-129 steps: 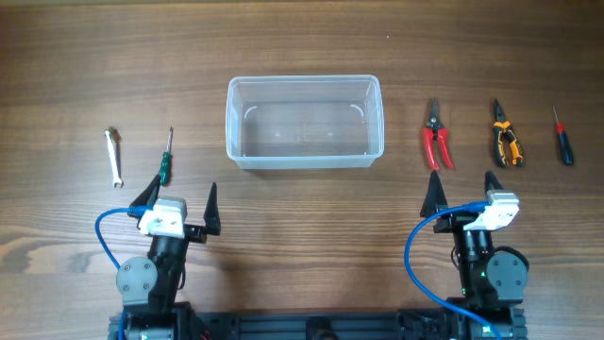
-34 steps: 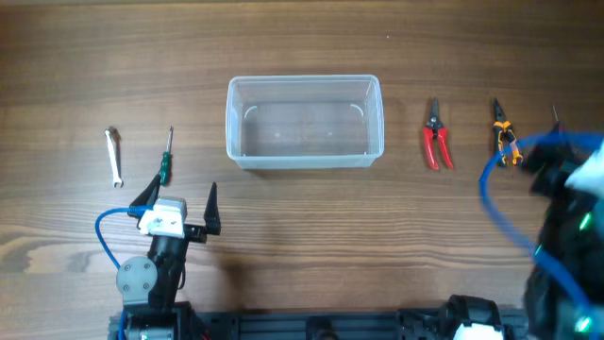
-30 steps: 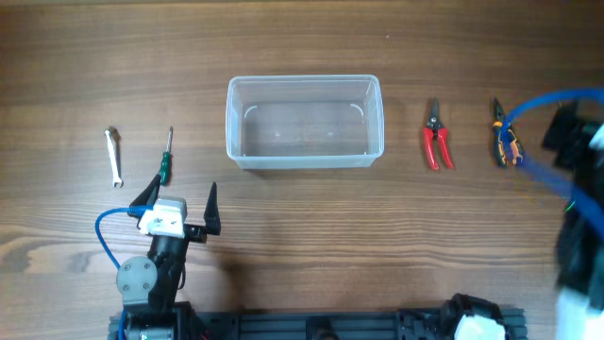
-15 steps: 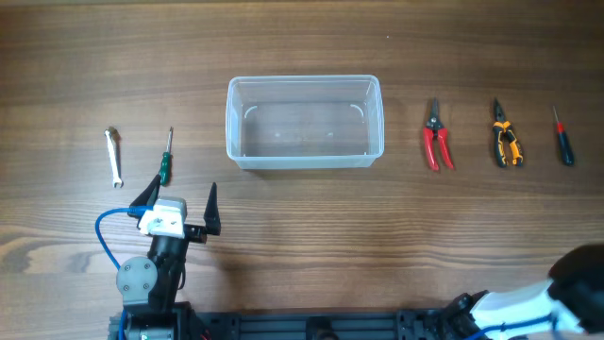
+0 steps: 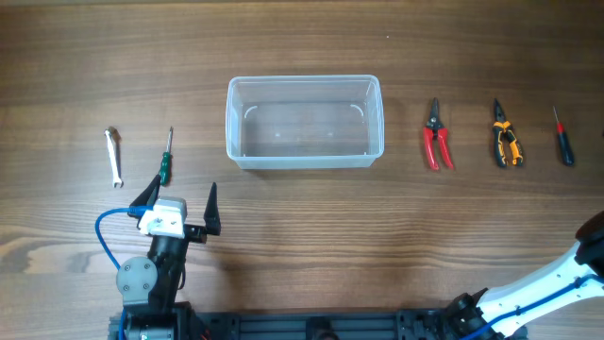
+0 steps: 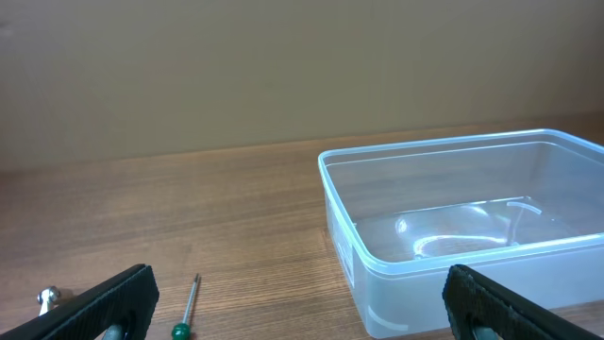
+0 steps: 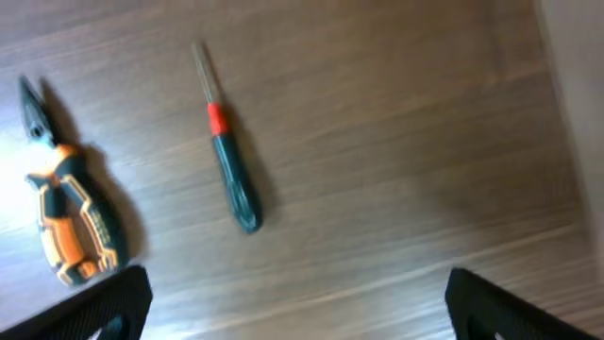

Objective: Pack container
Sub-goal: 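Move the right gripper over the red-black screwdriver at far right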

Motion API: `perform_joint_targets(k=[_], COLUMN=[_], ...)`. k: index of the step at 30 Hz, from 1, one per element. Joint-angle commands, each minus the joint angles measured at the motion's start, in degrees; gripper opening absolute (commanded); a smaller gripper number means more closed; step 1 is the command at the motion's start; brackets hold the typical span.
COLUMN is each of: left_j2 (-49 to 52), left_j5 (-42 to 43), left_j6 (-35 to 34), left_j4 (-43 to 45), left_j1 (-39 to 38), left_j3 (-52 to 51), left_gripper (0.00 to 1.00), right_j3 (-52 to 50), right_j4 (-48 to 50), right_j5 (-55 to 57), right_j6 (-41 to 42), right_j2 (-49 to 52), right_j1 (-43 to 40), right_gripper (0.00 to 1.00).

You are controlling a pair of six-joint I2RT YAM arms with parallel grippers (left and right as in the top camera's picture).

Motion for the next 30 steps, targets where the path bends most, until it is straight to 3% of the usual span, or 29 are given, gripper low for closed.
perform_joint_targets(k=[1,7,15,30], left_j2=[-0.4,-0.4,-0.4,-0.4], left_j5=[-0.3,-0.3,-0.3,-0.3], left_j6=[0.7,0.7,0.7,0.7], left_j4=[-0.1,0.0,-0.1,-0.1], left_j1=[-0.4,-0.4,-0.4,-0.4], left_j3=[-0.4,-0.4,-0.4,-0.4], left_gripper=[1.0,1.0,1.0,1.0], right_j3=[1.1,1.1,1.1,1.1], right_j4=[1.4,-0.2,-0.2,1.5], right_j5=[2.0,6.0,12.0,11.9], right_j6=[-4.2,-12.2,-11.3,-10.4], right_j2=[0.9,3.6,8.2,13.5], right_j1=[2.9,8.0,10.8,10.8], right_gripper=[1.0,1.0,1.0,1.0])
